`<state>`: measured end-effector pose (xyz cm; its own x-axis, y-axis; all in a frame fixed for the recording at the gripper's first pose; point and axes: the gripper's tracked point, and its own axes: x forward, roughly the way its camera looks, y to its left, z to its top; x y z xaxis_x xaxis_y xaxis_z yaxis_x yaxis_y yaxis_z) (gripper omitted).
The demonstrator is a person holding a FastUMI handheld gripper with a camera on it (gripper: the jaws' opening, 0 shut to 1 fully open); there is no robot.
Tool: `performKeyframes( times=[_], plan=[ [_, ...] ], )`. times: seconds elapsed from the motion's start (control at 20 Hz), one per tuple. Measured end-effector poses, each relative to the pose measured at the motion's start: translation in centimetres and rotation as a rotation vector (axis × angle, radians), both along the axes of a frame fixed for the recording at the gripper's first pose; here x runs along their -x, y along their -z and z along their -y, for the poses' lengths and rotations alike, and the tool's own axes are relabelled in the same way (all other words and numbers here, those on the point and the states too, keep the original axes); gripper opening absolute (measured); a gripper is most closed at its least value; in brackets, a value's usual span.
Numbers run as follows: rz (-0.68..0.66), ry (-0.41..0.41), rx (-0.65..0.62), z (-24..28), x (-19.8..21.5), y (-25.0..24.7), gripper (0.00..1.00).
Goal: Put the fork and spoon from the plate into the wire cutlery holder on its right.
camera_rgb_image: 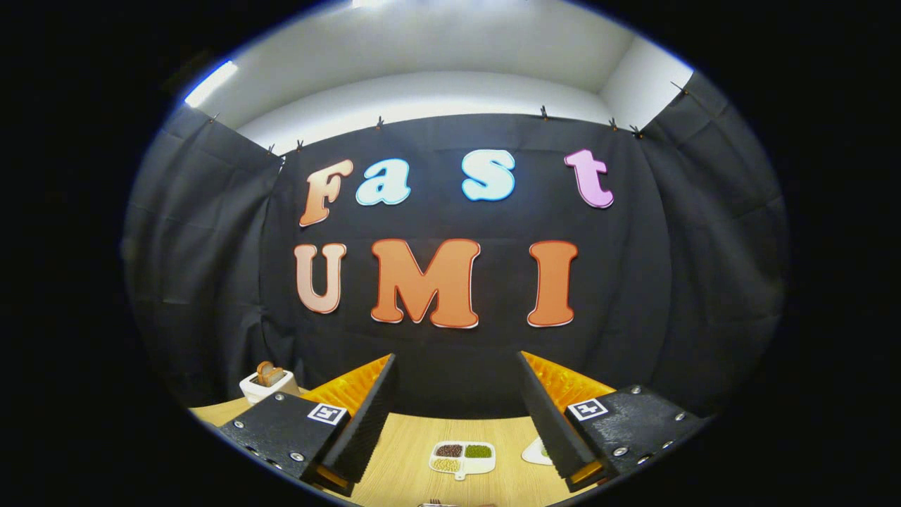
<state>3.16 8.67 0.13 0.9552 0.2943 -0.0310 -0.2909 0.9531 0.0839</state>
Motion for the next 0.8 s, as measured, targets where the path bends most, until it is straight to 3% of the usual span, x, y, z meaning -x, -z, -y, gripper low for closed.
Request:
performKeyframes(
  times=[0.8],
  plan=[
    [0.153, 0.075, -0.005, 1.4, -0.5, -4.0, 0.98]
  ],
)
